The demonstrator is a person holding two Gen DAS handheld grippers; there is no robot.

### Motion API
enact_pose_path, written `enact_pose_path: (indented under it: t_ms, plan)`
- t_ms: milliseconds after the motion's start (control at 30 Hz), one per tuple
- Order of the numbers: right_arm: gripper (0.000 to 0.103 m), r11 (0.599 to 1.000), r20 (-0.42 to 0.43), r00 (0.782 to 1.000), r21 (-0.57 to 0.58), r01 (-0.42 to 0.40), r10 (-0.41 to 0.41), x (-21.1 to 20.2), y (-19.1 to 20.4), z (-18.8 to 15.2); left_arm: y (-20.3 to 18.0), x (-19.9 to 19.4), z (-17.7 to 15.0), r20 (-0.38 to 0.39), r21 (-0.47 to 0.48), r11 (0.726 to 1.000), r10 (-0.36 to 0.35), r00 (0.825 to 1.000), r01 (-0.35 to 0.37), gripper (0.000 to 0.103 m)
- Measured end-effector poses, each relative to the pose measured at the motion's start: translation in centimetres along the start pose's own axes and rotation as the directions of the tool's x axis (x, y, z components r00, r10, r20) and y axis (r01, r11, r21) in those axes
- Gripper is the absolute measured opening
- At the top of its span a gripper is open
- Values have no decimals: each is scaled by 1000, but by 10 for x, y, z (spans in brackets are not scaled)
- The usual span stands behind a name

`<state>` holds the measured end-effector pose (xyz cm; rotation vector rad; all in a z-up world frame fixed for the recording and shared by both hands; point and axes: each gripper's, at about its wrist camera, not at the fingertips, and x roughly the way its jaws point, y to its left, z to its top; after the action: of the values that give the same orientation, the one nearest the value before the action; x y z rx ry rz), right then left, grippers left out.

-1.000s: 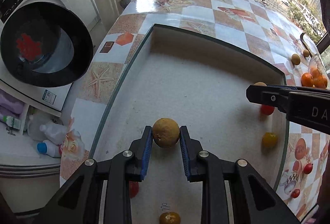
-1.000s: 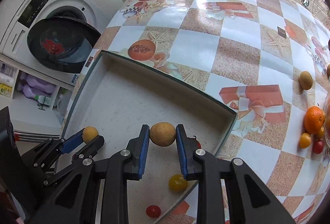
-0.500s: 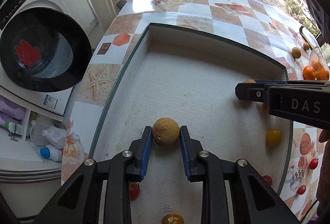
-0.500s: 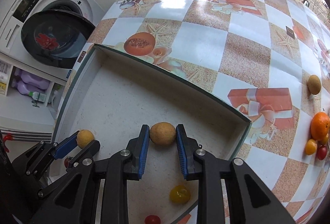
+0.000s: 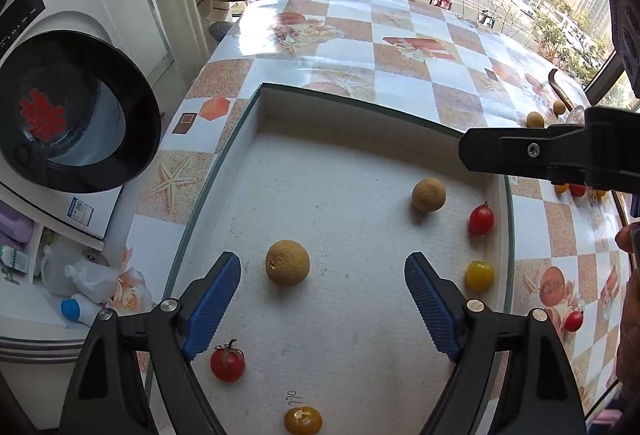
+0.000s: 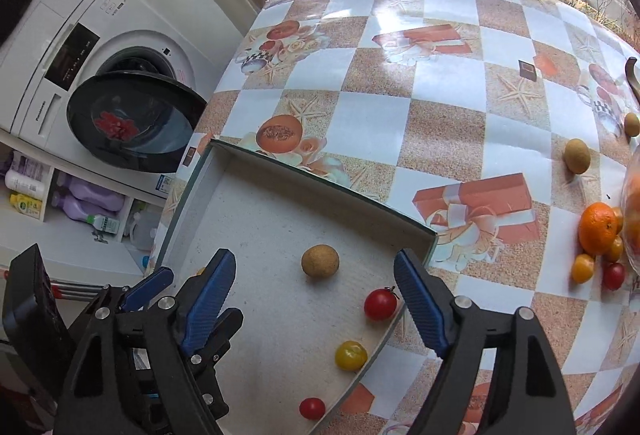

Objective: Organize fruits
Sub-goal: 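Grasp a red tomato with the left gripper while the right grasps a yellow one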

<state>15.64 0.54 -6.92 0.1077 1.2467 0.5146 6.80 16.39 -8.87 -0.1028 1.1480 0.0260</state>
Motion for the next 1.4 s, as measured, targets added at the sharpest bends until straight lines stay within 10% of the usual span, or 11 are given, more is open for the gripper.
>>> enact_pose_path:
  t_ms: [567, 1400]
  plan:
    - [87, 946, -34, 981, 260, 195, -193, -108, -171, -133, -109, -40, -33, -73, 67, 996, -49, 996, 54, 85]
    - [87, 940, -30, 975, 261, 222, -222, -127, -254, -142, -194, -38, -81, -141, 61, 998, 43, 989, -35, 85]
